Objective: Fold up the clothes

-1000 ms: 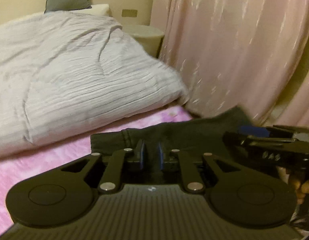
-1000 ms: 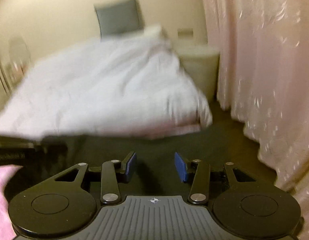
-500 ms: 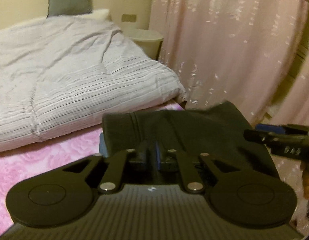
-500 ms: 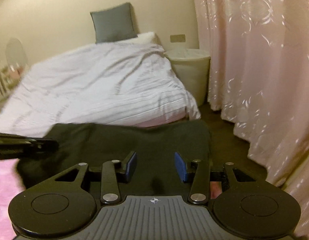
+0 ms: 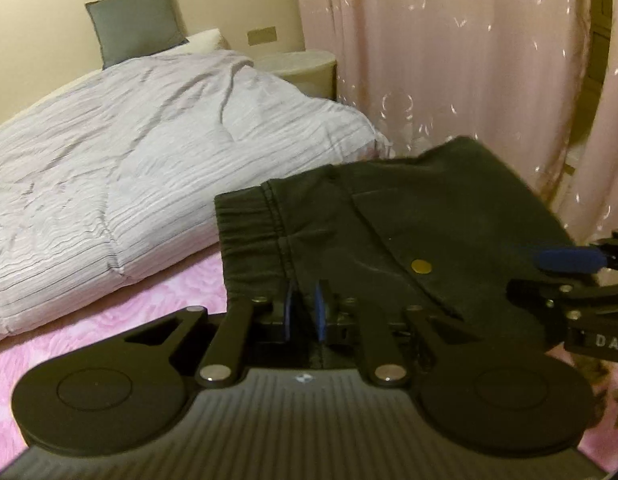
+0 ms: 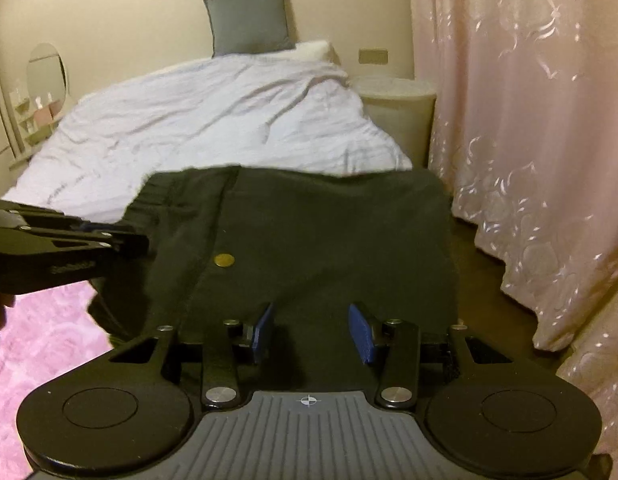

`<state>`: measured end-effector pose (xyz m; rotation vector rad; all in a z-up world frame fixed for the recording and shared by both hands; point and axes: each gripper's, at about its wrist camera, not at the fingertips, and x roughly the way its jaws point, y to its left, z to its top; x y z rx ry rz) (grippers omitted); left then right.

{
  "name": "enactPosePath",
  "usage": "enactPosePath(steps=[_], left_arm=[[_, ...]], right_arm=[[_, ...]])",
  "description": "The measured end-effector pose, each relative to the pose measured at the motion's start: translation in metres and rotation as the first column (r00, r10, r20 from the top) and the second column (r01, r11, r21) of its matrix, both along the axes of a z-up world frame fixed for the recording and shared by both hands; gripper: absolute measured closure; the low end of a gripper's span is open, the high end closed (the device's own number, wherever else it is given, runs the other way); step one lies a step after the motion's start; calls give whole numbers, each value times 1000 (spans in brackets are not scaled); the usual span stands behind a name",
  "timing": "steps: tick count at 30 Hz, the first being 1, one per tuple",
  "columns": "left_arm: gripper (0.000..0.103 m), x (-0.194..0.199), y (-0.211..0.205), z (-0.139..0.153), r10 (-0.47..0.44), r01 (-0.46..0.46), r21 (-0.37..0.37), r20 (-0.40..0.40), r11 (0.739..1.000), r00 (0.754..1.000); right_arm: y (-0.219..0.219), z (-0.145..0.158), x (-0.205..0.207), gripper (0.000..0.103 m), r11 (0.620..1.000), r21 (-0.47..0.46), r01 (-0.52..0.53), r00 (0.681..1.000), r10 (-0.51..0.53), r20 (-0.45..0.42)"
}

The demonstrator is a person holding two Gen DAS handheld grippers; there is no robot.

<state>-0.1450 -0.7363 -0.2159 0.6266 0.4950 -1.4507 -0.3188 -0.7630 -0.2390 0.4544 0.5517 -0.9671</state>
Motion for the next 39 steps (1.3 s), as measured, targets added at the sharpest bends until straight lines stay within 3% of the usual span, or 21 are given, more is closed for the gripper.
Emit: enactPosePath(steps=[4,8,10,12,18,20,26,30,39], left_arm=[[92,-7,27,16,65,-65,-1,-32,998,997],[80,-12,47,19,153,-147,77,-84,986,985],[78,-14,56,18,185,-174,115,-91,978,978],[75,-16,64,16,212,-199,143,-82,969,974],[68,-26,83,16,272,-257,214,-40,942,962],[65,-30,89,19,284,-271,223,-30,936,958],[58,-40,103,29,313,-301,245,-11,922,950],[58,-45,108,33,310,-301,255,5,919,951],[58,-50,136,47,272,-266,251,9,931,962]], right_arm=[[23,15,-20,57,999,14,35,998,-36,53],[43,16,-33,56,995,75,70,995,-75,62],[52,15,-38,43,991,105,87,994,-93,49],[57,15,-42,37,988,116,101,993,-106,41],[71,20,-48,33,983,140,119,993,-120,-5],[75,23,-50,23,983,142,119,993,-119,-10],[84,37,-51,21,984,146,103,995,-103,-9],[93,43,-53,11,982,148,118,993,-116,-19],[126,59,-57,7,970,163,180,984,-177,-34]])
